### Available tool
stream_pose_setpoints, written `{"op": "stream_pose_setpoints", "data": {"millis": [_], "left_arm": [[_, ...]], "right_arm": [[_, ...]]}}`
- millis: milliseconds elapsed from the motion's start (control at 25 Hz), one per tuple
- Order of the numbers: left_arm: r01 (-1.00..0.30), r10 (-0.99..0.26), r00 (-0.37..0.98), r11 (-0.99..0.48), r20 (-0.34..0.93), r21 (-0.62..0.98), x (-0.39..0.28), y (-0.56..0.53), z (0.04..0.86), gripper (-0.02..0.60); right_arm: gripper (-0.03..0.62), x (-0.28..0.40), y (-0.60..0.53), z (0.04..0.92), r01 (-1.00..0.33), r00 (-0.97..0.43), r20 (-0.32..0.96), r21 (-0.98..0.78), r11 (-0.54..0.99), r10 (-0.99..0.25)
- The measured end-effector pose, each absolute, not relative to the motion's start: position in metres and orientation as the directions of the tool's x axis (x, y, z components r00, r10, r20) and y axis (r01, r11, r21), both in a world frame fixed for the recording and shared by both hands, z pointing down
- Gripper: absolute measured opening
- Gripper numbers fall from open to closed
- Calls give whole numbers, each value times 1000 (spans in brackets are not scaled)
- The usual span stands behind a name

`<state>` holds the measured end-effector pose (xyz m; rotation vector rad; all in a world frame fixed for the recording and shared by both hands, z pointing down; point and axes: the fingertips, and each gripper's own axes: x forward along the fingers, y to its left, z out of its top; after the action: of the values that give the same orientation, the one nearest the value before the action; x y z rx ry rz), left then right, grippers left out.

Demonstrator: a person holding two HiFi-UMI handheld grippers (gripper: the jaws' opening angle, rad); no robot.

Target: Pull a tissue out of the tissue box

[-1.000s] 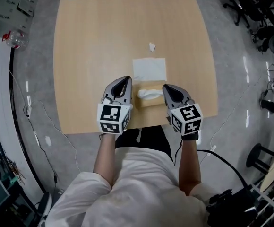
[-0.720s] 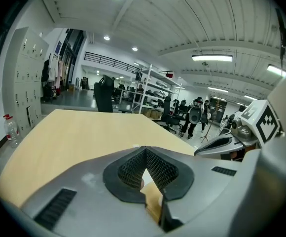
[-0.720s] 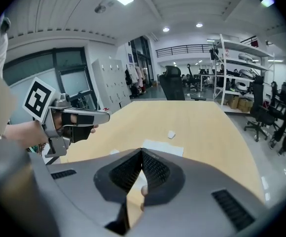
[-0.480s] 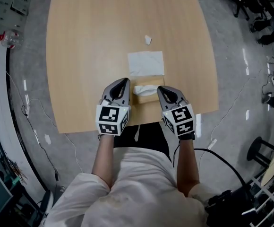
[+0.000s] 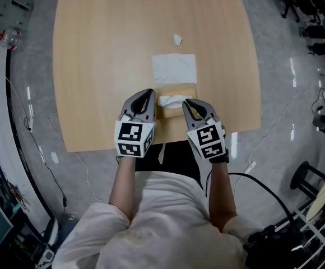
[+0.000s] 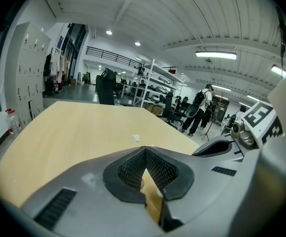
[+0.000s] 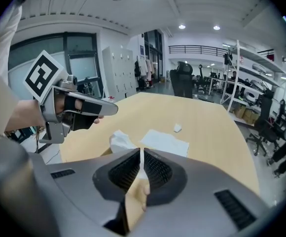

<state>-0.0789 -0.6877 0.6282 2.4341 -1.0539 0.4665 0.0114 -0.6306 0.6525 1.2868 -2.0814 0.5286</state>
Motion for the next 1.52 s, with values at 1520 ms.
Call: {"op": "stream_pose_setpoints", "data": {"millis": [1520], "left_arm": [[-786,-629,613,-547,478,289,-85,-675,632,-9]], "right_arm": [[140,-6,-631,691,-825,-264,755,146,546,-600]]}}
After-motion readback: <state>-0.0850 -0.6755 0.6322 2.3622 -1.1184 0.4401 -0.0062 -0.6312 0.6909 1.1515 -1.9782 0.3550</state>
